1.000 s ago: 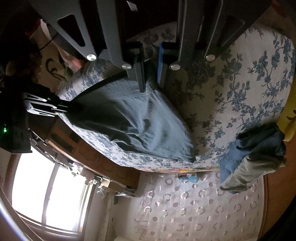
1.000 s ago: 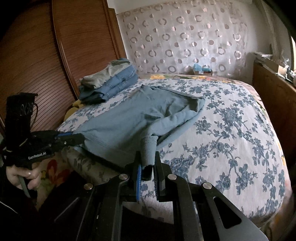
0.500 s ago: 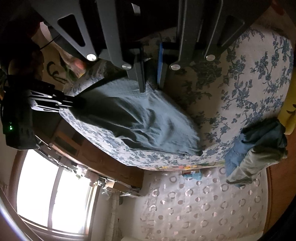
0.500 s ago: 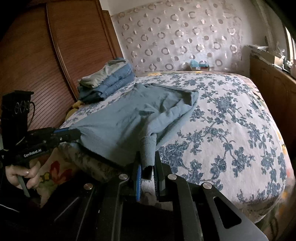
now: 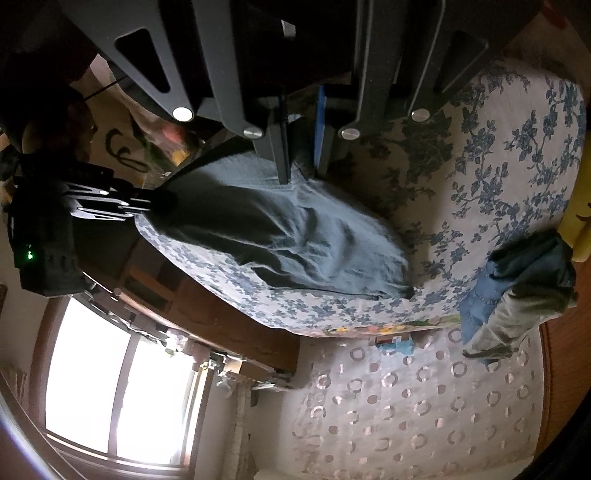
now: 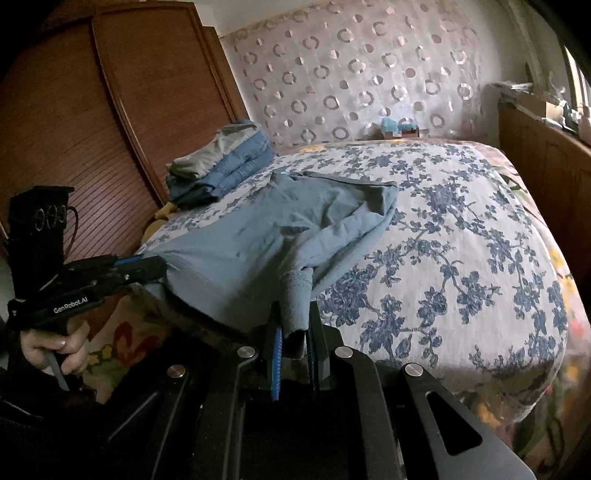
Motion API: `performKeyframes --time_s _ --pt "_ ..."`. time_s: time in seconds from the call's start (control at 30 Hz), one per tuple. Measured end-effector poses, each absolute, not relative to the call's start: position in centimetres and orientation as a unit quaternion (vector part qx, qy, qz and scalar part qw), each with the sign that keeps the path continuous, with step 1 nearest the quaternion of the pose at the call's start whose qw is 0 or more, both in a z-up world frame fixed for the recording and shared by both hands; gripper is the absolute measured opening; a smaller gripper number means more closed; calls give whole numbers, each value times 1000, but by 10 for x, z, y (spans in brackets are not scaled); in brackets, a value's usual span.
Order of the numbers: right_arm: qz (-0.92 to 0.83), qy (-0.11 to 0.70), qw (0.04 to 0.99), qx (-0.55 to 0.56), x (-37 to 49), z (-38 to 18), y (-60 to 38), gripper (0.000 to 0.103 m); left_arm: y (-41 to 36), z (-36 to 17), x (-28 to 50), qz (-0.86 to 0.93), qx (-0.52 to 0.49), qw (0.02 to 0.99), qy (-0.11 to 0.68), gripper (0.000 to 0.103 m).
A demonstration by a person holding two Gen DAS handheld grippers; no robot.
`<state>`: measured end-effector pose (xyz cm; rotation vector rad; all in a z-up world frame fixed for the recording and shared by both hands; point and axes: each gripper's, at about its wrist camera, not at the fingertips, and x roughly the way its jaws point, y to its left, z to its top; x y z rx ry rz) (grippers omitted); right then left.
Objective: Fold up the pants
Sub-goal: 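Lift the grey-blue pants with both grippers and fold them over onto themselves, then lower the folded pants onto the bed and open both grippers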
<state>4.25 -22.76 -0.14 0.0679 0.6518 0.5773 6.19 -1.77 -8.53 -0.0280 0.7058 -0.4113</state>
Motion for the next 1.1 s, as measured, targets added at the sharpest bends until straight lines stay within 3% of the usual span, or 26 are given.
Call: performKeyframes --time_s 0.33,0.7,1.1 --pt "280 309 907 60 49 10 -236 11 -16 -70 67 -204 -18 923 326 12" --pt "264 282 918 88 114 30 -226 11 -15 -44 125 -183 -12 938 294 12" --pt "243 297 920 75 175 29 -197 11 -8 -49 183 -154 -24 936 314 12"
